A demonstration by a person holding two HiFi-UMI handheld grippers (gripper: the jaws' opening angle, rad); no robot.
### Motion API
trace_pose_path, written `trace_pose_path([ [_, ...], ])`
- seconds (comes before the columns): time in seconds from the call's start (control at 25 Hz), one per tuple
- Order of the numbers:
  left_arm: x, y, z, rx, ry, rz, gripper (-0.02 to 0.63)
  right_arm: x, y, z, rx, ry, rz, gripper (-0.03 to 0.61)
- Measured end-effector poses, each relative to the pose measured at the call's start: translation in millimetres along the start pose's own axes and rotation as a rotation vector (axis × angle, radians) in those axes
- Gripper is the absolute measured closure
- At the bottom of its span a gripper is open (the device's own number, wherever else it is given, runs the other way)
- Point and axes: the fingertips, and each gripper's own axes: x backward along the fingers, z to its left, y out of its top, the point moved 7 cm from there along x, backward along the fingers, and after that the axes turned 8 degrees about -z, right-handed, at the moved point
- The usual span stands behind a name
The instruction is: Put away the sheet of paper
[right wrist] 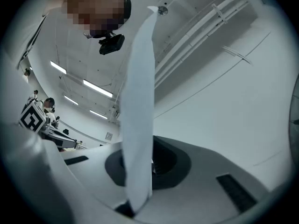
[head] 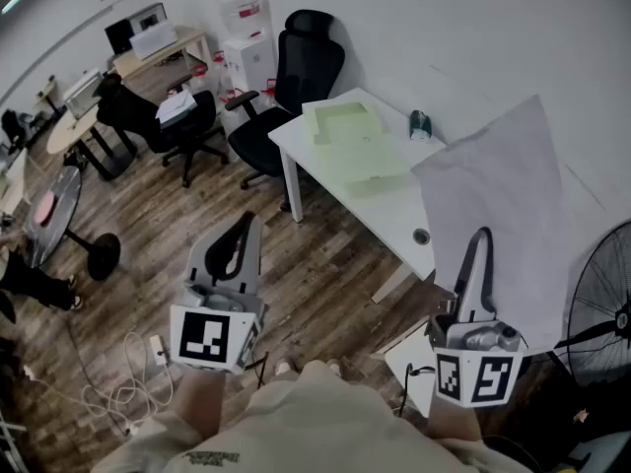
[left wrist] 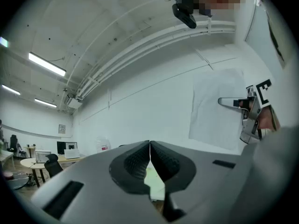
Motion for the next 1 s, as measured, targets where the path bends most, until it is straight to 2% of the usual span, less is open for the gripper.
trace_pose_path([
  [0.44,-11.0,0.4,-32.7,-0.017,0.002,0.012,0.592,11.3,-11.6,-34.3,-0.001,0.000,0.014,0.555],
  [0.56,-10.6,0.7,-41.8,0.011,0.004,0.035,0.592,18.6,-17.0,-37.8,-0.014,0.000,0.032,0.555],
  [0.8,-8.0,-8.2,-38.1,-0.010,0.009,0.042,0.592,17.0,-25.8,-32.4,-0.018,0.039,0.055,0.555],
  [1.0,-15.4,-13.0,-37.9,0.013,0.015,0.042,0.592,8.1,-32.0,-32.0,-0.016,0.052,0.054,0.555],
])
